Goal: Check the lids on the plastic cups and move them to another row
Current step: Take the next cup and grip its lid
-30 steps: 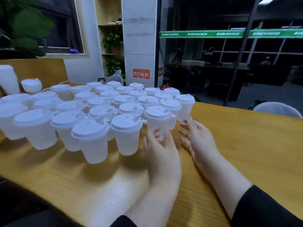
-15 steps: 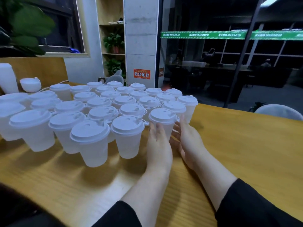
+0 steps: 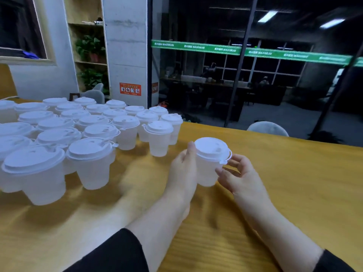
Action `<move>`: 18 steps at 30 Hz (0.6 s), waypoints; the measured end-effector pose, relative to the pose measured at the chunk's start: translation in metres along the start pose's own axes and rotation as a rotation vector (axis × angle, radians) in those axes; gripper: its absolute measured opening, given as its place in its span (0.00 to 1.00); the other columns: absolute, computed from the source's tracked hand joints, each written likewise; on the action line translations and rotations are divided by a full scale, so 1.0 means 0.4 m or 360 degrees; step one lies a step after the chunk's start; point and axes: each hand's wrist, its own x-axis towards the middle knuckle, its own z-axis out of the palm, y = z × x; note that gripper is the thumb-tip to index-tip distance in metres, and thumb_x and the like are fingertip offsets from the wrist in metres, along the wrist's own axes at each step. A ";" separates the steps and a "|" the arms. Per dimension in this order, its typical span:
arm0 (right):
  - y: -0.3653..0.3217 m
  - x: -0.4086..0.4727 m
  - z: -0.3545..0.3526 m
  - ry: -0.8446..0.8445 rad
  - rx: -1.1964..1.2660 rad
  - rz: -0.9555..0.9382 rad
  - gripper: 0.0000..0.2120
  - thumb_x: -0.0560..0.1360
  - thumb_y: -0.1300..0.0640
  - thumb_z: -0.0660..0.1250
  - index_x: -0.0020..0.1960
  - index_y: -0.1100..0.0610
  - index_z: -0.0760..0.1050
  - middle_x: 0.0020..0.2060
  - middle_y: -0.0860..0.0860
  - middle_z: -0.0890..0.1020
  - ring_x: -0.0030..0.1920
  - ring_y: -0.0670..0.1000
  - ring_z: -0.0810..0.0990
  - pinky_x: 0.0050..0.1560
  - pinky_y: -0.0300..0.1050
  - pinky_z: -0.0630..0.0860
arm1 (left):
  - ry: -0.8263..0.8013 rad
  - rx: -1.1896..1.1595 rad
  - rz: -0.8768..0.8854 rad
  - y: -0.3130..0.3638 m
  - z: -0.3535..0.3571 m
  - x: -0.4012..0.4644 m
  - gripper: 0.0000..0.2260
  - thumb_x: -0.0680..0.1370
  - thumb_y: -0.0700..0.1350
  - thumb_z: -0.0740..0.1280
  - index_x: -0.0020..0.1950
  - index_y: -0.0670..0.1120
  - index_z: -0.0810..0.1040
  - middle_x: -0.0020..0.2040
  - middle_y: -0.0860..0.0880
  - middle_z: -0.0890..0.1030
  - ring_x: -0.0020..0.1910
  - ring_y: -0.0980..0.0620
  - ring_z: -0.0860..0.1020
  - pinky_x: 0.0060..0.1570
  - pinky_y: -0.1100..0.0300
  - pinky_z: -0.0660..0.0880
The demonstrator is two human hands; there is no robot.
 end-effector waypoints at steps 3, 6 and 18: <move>0.012 -0.002 -0.079 0.0030 -0.0102 0.0021 0.17 0.75 0.58 0.76 0.60 0.51 0.75 0.57 0.49 0.83 0.53 0.49 0.85 0.55 0.47 0.82 | -0.0055 0.0046 -0.0023 -0.019 0.054 0.012 0.19 0.78 0.68 0.63 0.54 0.55 0.83 0.55 0.56 0.85 0.59 0.52 0.82 0.64 0.42 0.78; 0.022 0.007 -0.128 -0.0004 -0.0215 0.0017 0.17 0.74 0.58 0.77 0.59 0.53 0.74 0.55 0.50 0.83 0.51 0.46 0.85 0.45 0.33 0.78 | -0.0104 0.0142 0.0021 -0.035 0.080 0.040 0.21 0.73 0.70 0.64 0.53 0.56 0.83 0.54 0.56 0.86 0.58 0.51 0.83 0.62 0.41 0.79; 0.018 0.062 -0.197 -0.0170 -0.1061 -0.1008 0.18 0.72 0.40 0.72 0.58 0.43 0.71 0.64 0.45 0.74 0.68 0.48 0.72 0.69 0.36 0.65 | -0.0303 0.0142 0.0414 -0.035 0.072 0.088 0.13 0.85 0.57 0.61 0.68 0.57 0.77 0.59 0.58 0.83 0.59 0.61 0.81 0.66 0.50 0.77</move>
